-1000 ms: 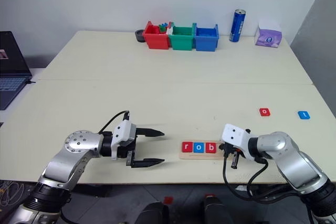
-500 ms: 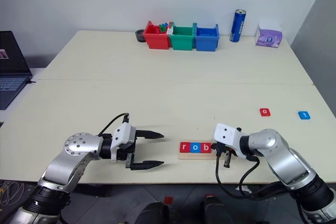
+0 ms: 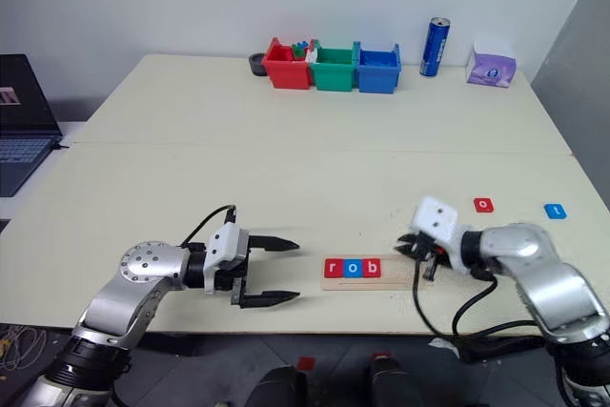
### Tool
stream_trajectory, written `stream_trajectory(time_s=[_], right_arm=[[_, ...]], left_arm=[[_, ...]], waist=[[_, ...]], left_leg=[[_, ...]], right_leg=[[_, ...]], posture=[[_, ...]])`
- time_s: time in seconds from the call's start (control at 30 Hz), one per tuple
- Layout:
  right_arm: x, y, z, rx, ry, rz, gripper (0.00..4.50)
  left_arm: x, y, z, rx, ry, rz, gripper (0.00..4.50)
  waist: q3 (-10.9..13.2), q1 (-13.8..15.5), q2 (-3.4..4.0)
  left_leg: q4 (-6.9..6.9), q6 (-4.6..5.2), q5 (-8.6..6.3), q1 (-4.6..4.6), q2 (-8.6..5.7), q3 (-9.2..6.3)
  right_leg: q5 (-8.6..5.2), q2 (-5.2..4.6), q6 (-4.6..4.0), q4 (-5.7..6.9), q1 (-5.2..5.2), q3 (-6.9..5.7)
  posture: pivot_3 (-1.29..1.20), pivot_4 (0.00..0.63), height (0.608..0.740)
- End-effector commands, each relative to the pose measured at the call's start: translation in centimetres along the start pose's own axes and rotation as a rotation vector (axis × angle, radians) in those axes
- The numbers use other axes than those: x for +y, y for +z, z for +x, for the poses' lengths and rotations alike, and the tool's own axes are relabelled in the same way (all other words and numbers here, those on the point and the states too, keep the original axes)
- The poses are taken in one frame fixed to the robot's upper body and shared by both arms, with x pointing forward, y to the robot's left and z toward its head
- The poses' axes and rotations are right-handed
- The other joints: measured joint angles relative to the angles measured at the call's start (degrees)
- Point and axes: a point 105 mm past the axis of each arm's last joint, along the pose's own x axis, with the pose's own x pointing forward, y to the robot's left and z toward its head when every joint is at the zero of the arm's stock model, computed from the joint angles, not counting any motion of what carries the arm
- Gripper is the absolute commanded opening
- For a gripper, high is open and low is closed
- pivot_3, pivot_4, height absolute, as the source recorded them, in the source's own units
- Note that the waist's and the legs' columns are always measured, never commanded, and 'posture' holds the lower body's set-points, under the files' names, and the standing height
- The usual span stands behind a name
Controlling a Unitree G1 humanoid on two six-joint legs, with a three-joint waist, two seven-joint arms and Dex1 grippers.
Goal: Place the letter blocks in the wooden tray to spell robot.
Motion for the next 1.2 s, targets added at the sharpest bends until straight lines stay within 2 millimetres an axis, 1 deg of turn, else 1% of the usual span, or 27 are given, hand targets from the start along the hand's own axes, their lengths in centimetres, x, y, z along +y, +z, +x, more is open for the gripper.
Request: stream_trajectory(time_s=[0.03, 0.13, 0.23, 0.3, 0.4, 0.5, 0.57, 0.67, 0.77, 0.87, 0.97, 1.1, 1.13, 1.2], right_arm=[[-3.3, -0.4, -1.5, -0.063, -0.272, 0.111, 2.32], [-5.5, -1.9, -1.8, -0.084, -0.491, 0.222, 3.37], [-7.0, -3.2, -2.2, -0.077, -0.627, 0.274, 4.41], [-8.3, -4.2, -2.2, -0.059, -0.715, 0.298, 4.46], [-9.2, -5.1, -1.7, -0.063, -0.755, 0.341, 4.46], [-10.5, -6.3, -1.5, -0.068, -0.817, 0.420, 4.46], [-11.1, -7.3, -1.1, -0.058, -0.821, 0.458, 4.46], [-11.5, -8.2, -0.5, -0.044, -0.805, 0.484, 4.46], [-11.8, -9.3, 0.1, 0.006, -0.781, 0.513, 4.46], [-11.7, -9.8, 0.2, 0.020, -0.767, 0.542, 4.46], [-11.4, -10.4, 0.3, 0.045, -0.762, 0.561, 3.92], [-11.0, -10.7, 0.3, 0.054, -0.763, 0.566, 2.67], [-10.8, -10.4, 0.3, 0.044, -0.755, 0.559, 2.26], [-10.2, -9.0, 0.1, 0.001, -0.728, 0.535, 1.59]], left_arm=[[0.1, 1.1, 0.1, -0.032, 0.006, 0.036, 4.50], [0.2, 1.2, 0.2, -0.034, 0.002, 0.037, 4.50], [0.3, 1.3, 0.3, -0.033, -0.001, 0.039, 4.50], [0.4, 1.4, 0.3, -0.031, -0.007, 0.043, 4.50], [0.6, 1.5, 0.4, -0.032, -0.012, 0.049, 4.50], [0.7, 1.5, 0.4, -0.034, -0.013, 0.052, 4.50], [0.7, 1.6, 0.5, -0.036, -0.017, 0.056, 4.50], [0.8, 1.7, 0.7, -0.038, -0.022, 0.059, 4.50], [0.8, 1.8, 0.8, -0.039, -0.027, 0.056, 4.50], [0.7, 1.9, 0.7, -0.037, -0.028, 0.054, 4.50], [0.6, 1.8, 0.6, -0.033, -0.023, 0.052, 4.50], [0.6, 1.8, 0.5, -0.030, -0.022, 0.049, 4.50], [0.5, 1.8, 0.4, -0.028, -0.022, 0.049, 4.50], [0.5, 1.7, 0.3, -0.024, -0.024, 0.049, 4.50]], waist=[[0.00, -0.01, 0.00], [-0.01, -0.13, 0.01], [0.00, -0.15, 0.02], [0.00, -0.15, 0.02], [0.00, -0.16, 0.03], [0.00, -0.29, 0.05], [0.00, -0.27, 0.05], [0.00, -0.24, 0.05], [0.00, -0.24, 0.06], [0.00, -0.25, 0.07], [-0.01, -0.24, 0.07], [-0.02, -0.16, 0.06], [-0.02, -0.07, 0.05], [-0.03, 0.05, 0.06]], left_leg=[[0.00, 0.00, 0.00, 0.01, 0.00, 0.00], [-0.01, 0.00, 0.00, 0.04, 0.00, 0.03], [-0.03, -0.01, 0.00, 0.04, 0.00, 0.06], [-0.03, 0.00, 0.00, 0.03, -0.01, 0.10], [-0.03, 0.00, 0.00, 0.05, -0.03, 0.14], [-0.04, 0.00, 0.00, 0.06, -0.03, 0.16], [-0.05, 0.00, 0.00, 0.06, -0.03, 0.18], [-0.07, 0.00, 0.00, 0.05, -0.03, 0.16], [-0.07, 0.00, 0.00, 0.04, -0.03, 0.18], [-0.06, 0.00, 0.00, 0.07, -0.03, 0.19], [-0.06, 0.00, 0.00, 0.06, -0.02, 0.16], [-0.05, 0.00, 0.00, 0.06, -0.03, 0.16], [-0.04, 0.00, 0.00, 0.06, -0.03, 0.15], [-0.03, 0.00, 0.00, 0.03, -0.05, 0.12]], right_leg=[[-0.01, 0.00, 0.01, 0.00, 0.01, 0.01], [-0.01, 0.00, 0.02, 0.03, 0.00, 0.06], [-0.01, 0.02, 0.01, 0.03, -0.01, 0.13], [0.01, 0.01, -0.02, 0.02, -0.01, 0.13], [0.03, 0.01, -0.06, 0.01, -0.02, 0.15], [0.08, 0.02, -0.13, 0.02, -0.03, 0.17], [0.09, 0.04, -0.15, 0.02, -0.03, 0.17], [0.09, 0.04, -0.15, 0.01, -0.03, 0.17], [0.09, 0.03, -0.16, 0.00, -0.03, 0.17], [0.09, 0.03, -0.16, 0.01, -0.02, 0.19], [0.09, 0.03, -0.16, 0.01, -0.02, 0.19], [0.09, 0.02, -0.16, 0.01, 0.00, 0.19], [0.09, 0.02, -0.16, 0.01, 0.00, 0.19], [0.09, 0.00, -0.15, 0.00, 0.01, 0.19]], posture=[[0.00, 0.150, 0.740], [0.00, 0.150, 0.740], [0.00, 0.150, 0.740], [0.00, 0.150, 0.740], [0.00, 0.150, 0.740], [0.00, 0.150, 0.740], [0.00, 0.150, 0.740], [0.00, 0.150, 0.740], [0.00, 0.150, 0.740], [0.00, 0.150, 0.740], [0.00, 0.150, 0.740], [0.00, 0.150, 0.740], [0.00, 0.150, 0.740], [0.00, 0.150, 0.740]])
